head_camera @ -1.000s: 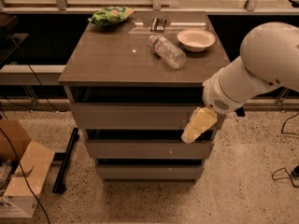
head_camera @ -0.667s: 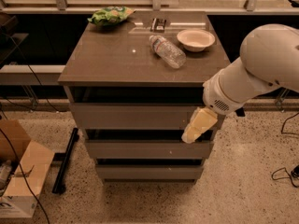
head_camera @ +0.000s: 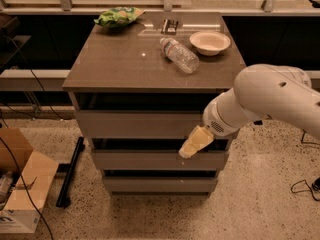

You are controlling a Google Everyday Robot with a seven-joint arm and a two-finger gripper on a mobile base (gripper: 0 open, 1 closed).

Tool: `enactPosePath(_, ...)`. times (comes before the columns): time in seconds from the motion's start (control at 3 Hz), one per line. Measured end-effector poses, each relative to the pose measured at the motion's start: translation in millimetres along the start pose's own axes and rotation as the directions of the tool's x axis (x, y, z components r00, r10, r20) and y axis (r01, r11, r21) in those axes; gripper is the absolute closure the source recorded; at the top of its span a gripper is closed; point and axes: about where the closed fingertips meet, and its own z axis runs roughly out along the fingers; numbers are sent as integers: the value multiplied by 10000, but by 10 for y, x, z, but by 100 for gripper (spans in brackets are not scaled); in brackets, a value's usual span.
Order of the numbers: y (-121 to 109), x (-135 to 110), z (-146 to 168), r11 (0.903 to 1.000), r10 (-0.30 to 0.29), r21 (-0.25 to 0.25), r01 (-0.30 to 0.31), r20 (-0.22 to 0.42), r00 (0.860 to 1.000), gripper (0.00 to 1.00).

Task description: Open top drawer

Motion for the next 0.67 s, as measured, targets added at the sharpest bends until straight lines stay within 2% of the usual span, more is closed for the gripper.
enactPosePath(0.33, -178, 23, 397, 9989, 476, -29, -475, 604, 9970, 0)
enactPosePath(0.67, -421, 30, 699, 9978, 641, -269, -614, 1168, 9911, 0)
